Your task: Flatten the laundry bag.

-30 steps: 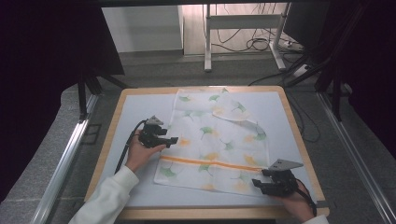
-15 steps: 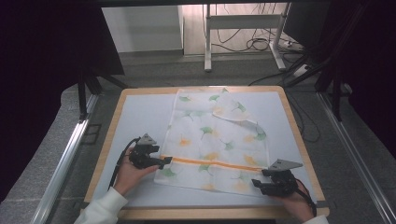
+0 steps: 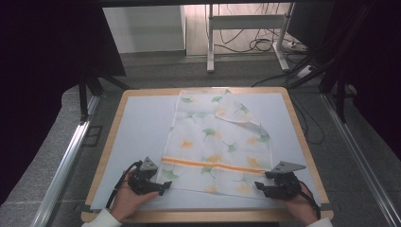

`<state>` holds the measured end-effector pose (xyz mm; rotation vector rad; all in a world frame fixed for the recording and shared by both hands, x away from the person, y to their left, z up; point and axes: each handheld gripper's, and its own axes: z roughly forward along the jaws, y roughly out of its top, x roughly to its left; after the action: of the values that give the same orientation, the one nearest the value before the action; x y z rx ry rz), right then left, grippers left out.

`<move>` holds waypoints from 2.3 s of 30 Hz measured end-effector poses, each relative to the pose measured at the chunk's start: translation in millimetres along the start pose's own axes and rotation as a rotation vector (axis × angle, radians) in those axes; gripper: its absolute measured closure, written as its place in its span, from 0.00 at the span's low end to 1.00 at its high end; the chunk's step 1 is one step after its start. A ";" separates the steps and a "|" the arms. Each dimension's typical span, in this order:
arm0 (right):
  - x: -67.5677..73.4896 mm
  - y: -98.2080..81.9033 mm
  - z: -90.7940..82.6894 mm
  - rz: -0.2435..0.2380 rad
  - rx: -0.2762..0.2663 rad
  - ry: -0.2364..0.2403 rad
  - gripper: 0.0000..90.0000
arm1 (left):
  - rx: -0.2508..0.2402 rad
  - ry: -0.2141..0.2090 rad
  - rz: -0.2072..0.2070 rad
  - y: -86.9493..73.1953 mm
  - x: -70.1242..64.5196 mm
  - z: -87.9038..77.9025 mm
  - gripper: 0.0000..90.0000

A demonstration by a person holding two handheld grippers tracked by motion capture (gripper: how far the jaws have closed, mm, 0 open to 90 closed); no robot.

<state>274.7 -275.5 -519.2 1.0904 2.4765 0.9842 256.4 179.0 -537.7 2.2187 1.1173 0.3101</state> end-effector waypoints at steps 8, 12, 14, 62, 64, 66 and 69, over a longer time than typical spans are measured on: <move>0.4 0.2 0.1 0.000 0.001 0.000 0.44 | -0.007 0.000 0.019 0.6 -5.4 -2.5 0.56; 0.3 0.3 0.1 -0.003 0.003 -0.001 0.44 | -0.012 -0.032 0.037 2.0 -6.6 -2.1 0.75; 0.4 0.4 -0.1 -0.002 0.006 -0.002 0.44 | -0.018 -0.064 0.037 2.5 -5.4 -1.3 0.86; 3.5 11.7 -5.7 0.005 -0.035 0.027 0.42 | -0.187 -0.075 -0.062 20.1 18.1 -36.4 0.41; 2.6 11.6 -5.7 0.007 -0.035 0.026 0.42 | -0.180 -0.067 -0.064 27.0 20.8 -28.6 0.41; 1.6 11.6 -5.6 0.006 -0.037 0.026 0.42 | -0.176 -0.058 -0.063 31.7 21.8 -23.0 0.41; 1.1 11.8 -5.4 0.009 -0.037 0.026 0.41 | -0.164 -0.050 -0.055 38.4 22.2 -16.3 0.40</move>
<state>277.9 -271.5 -507.2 1.0841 2.4657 1.0496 287.0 186.4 -502.5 2.0378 1.0849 0.3102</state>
